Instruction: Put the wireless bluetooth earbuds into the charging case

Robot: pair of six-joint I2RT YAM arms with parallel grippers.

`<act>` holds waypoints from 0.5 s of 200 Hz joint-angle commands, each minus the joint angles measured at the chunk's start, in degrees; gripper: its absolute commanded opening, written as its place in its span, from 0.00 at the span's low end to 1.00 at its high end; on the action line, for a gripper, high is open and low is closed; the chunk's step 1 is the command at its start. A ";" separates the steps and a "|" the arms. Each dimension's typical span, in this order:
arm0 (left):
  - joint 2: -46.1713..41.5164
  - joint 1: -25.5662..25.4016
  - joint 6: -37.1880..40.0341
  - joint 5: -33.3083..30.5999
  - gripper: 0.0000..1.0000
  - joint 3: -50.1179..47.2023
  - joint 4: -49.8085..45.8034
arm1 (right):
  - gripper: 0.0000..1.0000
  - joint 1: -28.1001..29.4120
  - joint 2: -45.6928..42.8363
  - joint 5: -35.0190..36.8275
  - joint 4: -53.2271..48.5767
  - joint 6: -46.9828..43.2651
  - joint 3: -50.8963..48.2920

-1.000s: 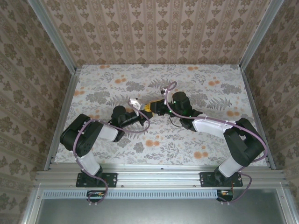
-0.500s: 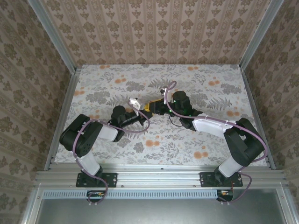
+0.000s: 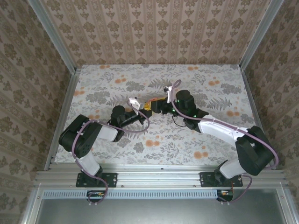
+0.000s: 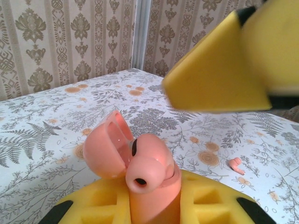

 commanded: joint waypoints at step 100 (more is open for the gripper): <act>-4.34 -0.49 8.76 -8.78 0.10 -3.40 -2.80 | 0.46 2.42 3.59 2.03 -29.86 15.65 16.69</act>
